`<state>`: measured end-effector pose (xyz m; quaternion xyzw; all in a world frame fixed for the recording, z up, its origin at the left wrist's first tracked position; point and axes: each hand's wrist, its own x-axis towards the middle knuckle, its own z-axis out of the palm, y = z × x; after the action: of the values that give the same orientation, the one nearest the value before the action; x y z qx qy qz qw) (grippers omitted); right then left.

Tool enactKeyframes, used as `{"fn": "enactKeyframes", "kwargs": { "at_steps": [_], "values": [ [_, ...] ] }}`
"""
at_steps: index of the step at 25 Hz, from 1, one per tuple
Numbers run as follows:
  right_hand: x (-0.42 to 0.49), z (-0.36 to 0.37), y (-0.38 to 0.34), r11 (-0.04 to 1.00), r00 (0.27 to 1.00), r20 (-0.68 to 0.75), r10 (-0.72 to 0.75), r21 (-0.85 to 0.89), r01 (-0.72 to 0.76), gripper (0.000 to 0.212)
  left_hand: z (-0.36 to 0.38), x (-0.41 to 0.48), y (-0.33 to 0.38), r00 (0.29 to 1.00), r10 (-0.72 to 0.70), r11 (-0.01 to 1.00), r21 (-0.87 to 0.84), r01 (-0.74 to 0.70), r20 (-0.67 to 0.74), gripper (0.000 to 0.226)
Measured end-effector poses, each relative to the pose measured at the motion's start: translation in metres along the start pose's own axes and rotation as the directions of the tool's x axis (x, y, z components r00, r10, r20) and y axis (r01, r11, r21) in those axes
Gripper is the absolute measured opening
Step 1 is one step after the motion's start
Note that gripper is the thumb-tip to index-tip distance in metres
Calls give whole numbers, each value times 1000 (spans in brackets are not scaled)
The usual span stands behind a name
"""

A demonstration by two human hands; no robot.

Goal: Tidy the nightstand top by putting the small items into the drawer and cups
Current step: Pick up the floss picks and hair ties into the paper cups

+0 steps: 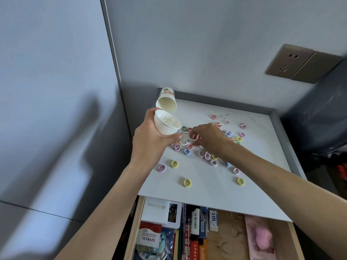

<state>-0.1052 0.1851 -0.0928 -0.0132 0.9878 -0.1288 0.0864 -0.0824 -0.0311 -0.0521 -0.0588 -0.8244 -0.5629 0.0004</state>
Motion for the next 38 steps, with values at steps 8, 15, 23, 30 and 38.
{"fn": "enactKeyframes", "kwargs": {
  "at_steps": [8, 15, 23, 30, 38],
  "values": [
    [8, 2, -2, 993, 998, 32, 50, -110, -46, 15, 1, 0, 0, 1000, -20, 1000, 7, 20, 10, 69],
    [0, -8, -2, 999, 999, -23, 40, 19, -40, 18, 2, -1, 1, 1000, -16, 1000, 21, 16, 15, 70],
    [-23, -122, -55, 939, 968, -7, -249, 245, 243, 5, 7, 1, 0, 999, -28, 999, 43, 27, 21, 73],
    [-21, -107, -82, 899, 937, -83, -340, 264, 350, 16, 10, -3, 3, 1000, 7, 999, 36, -8, 24, 72],
    [-13, -46, 42, 991, 998, -21, 66, -115, -68, 18, 11, -2, 4, 999, -10, 1000, -2, 10, 40, 69]
  ]
}}
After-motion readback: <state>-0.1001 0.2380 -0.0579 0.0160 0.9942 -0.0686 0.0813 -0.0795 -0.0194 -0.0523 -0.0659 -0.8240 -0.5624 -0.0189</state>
